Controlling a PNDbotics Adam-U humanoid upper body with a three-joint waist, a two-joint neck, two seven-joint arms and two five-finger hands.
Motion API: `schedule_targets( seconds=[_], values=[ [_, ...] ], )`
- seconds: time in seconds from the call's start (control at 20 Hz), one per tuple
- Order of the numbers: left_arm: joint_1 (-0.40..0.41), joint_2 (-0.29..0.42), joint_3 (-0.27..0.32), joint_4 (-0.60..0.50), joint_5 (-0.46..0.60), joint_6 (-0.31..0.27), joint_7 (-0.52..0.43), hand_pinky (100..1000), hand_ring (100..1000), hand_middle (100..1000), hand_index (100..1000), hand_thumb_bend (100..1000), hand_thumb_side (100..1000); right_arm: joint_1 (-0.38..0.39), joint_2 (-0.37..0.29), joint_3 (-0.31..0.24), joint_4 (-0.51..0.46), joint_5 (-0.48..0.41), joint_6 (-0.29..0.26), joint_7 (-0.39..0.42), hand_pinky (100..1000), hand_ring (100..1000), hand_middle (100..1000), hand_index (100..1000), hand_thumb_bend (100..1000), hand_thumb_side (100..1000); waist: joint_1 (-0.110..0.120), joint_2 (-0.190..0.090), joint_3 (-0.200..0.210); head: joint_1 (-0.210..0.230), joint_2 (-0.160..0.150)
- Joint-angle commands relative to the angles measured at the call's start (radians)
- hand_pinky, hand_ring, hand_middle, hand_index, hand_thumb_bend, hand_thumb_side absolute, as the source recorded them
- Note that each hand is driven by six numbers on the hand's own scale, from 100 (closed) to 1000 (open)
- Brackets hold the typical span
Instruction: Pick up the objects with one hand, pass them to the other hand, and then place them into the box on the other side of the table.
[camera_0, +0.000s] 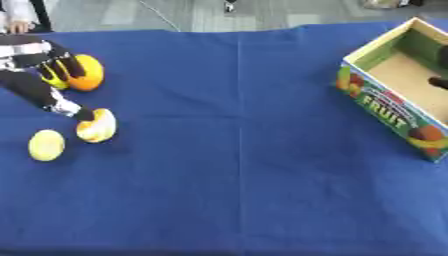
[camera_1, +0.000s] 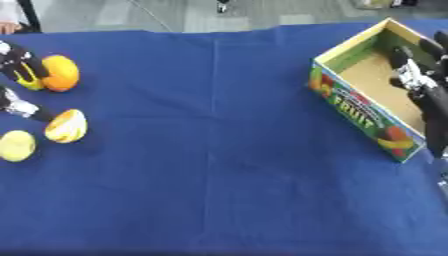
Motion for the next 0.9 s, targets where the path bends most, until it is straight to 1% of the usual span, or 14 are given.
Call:
schedule_targets(
  seconds=[0.05, 0.25, 0.3, 0.45, 0.6, 0.7, 0.8, 0.9],
  values=[
    [-0.022, -0.002, 0.006, 0.057, -0.09, -0.026, -0.01, 818, 780, 738, 760, 733, 183, -0.009, -0.019, -0.004, -0.022, -0.004, 0.003, 0.0, 730, 837, 941, 994, 486, 338, 0.013, -0.027, -0.002, 0.007, -0.001],
    [-0.023, -0.041, 0.007, 0.149, -0.164, -0.07, -0.016, 815, 782, 739, 752, 685, 100, -0.01, -0.015, -0.003, -0.022, -0.004, 0.004, 0.0, 730, 837, 941, 994, 486, 338, 0.012, -0.026, -0.003, 0.008, -0.003],
    [-0.023, -0.05, 0.007, 0.17, -0.175, -0.08, -0.016, 814, 781, 738, 747, 660, 100, -0.01, -0.015, -0.002, -0.022, -0.004, 0.005, 0.001, 730, 837, 942, 994, 486, 338, 0.012, -0.026, -0.003, 0.008, -0.003],
    [-0.021, -0.078, 0.013, 0.219, -0.186, -0.107, -0.005, 810, 774, 728, 734, 625, 100, -0.009, -0.012, -0.001, -0.022, -0.003, 0.006, 0.001, 730, 838, 942, 994, 486, 338, 0.01, -0.025, -0.003, 0.008, -0.004],
    [-0.017, -0.102, 0.013, 0.251, -0.179, -0.126, 0.016, 808, 770, 723, 727, 613, 100, -0.011, -0.01, 0.001, -0.022, -0.003, 0.007, 0.003, 730, 838, 942, 995, 486, 338, 0.008, -0.024, -0.003, 0.008, -0.006],
    [-0.014, -0.113, 0.01, 0.267, -0.183, -0.135, 0.024, 806, 773, 728, 728, 620, 100, -0.012, -0.01, 0.002, -0.022, -0.003, 0.007, 0.005, 731, 838, 942, 994, 486, 338, 0.007, -0.024, -0.004, 0.009, -0.005],
    [-0.014, -0.124, 0.009, 0.28, -0.208, -0.145, 0.038, 803, 774, 730, 728, 620, 100, -0.013, -0.01, 0.003, -0.022, -0.004, 0.007, 0.006, 731, 838, 941, 994, 486, 338, 0.007, -0.023, -0.004, 0.012, -0.005],
    [-0.01, -0.135, 0.01, 0.292, -0.226, -0.157, 0.047, 801, 772, 728, 719, 601, 100, -0.015, -0.008, 0.005, -0.022, -0.004, 0.009, 0.007, 731, 837, 941, 995, 486, 338, 0.006, -0.022, -0.005, 0.013, -0.006]
  ],
)
